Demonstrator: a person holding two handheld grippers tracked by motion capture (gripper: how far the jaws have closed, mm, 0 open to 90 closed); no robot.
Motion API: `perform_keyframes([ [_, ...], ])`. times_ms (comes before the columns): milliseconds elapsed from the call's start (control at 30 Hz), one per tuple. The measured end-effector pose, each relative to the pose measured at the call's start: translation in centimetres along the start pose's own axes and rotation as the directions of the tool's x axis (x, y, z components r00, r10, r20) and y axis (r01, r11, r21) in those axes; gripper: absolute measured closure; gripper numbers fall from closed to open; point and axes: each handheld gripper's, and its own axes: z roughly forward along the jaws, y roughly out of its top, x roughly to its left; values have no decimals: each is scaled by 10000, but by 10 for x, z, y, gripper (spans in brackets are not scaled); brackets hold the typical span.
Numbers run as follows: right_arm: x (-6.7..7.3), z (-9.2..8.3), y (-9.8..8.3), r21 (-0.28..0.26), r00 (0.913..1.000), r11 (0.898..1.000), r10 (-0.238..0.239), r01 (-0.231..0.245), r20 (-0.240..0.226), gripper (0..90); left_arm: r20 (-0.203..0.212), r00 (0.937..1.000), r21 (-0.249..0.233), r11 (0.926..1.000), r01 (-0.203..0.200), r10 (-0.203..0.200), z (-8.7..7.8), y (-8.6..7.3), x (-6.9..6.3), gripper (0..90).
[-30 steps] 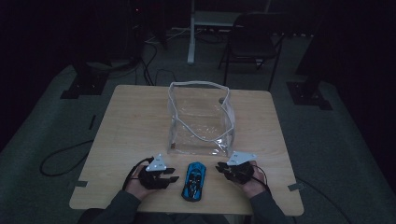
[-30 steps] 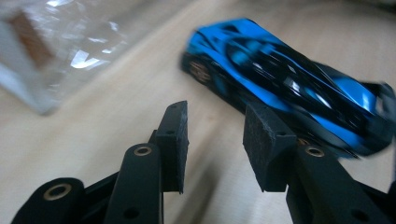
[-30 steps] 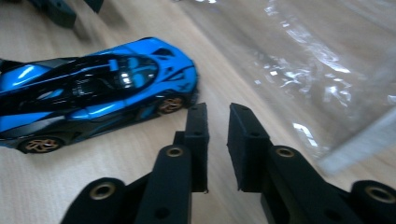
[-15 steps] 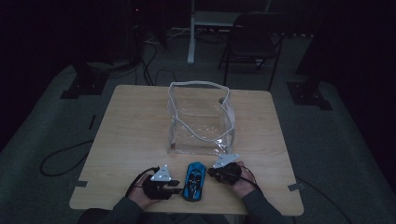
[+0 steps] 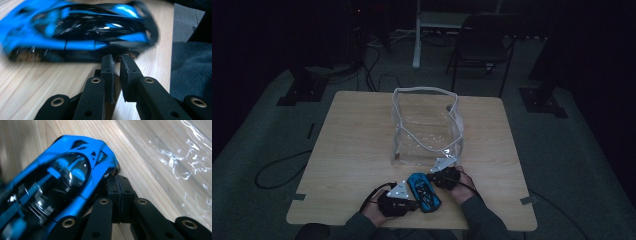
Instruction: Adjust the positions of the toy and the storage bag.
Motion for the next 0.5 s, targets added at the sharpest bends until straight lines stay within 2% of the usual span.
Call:
perform_keyframes([
  [167, 0, 3, 10, -193, 9999, 9998, -88, 87, -80, 900, 61, 9999, -137, 9998, 127, -127, 8, 5, -2, 829],
  [200, -1, 2, 15, -400, 9996, 9990, -204, 196, -180, 900, 56, 9999, -201, 9997, 118, -117, 11, 7, -2, 828],
  [300, 0, 3, 16, -301, 9994, 9989, -353, 353, 5, 895, 202, 9998, -147, 9999, 48, -45, 15, 11, -3, 810],
  [367, 2, 0, 12, -273, 9989, 9992, -292, 303, 376, 785, 212, 9998, -131, 9999, -42, 45, 14, 11, -5, 742],
  [500, 5, -18, 1, -731, 9960, 9973, -20, 86, 898, 580, -72, 9996, -540, 9982, -271, 268, -9, 15, 2, 666],
])
